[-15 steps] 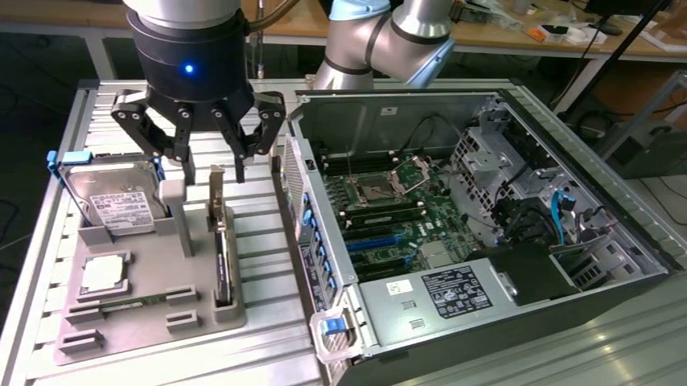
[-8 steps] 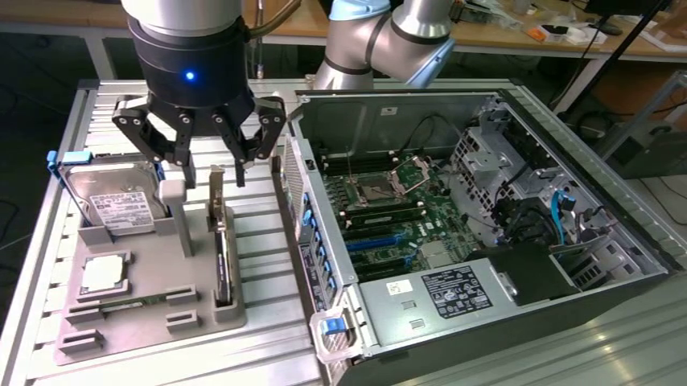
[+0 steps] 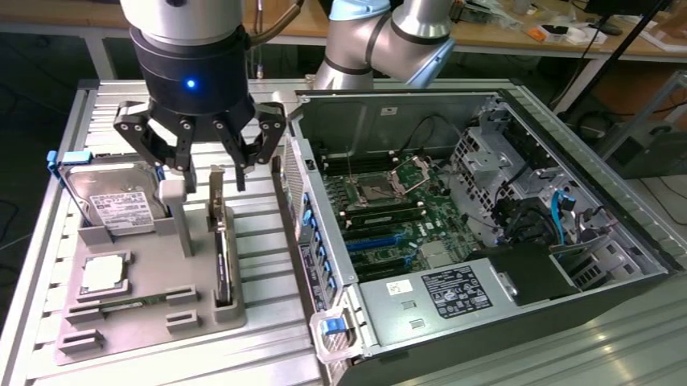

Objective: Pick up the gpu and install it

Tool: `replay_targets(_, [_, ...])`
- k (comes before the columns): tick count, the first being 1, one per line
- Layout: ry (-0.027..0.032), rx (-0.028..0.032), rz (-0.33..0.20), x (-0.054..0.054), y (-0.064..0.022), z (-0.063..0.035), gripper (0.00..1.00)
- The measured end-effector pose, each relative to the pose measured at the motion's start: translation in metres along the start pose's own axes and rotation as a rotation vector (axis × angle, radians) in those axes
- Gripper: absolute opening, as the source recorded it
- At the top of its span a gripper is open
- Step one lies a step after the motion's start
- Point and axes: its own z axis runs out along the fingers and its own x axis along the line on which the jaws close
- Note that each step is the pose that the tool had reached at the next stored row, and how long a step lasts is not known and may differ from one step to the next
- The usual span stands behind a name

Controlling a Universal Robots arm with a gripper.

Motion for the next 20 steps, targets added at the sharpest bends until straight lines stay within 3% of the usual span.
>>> replay_targets(8, [0.0,-0.0001,0.0,0.0,-0.0004,0.001,0.54])
replay_targets(20, [-0.0002,-0.0001,0.0,0.0,-0.0041,0.0108,0.54])
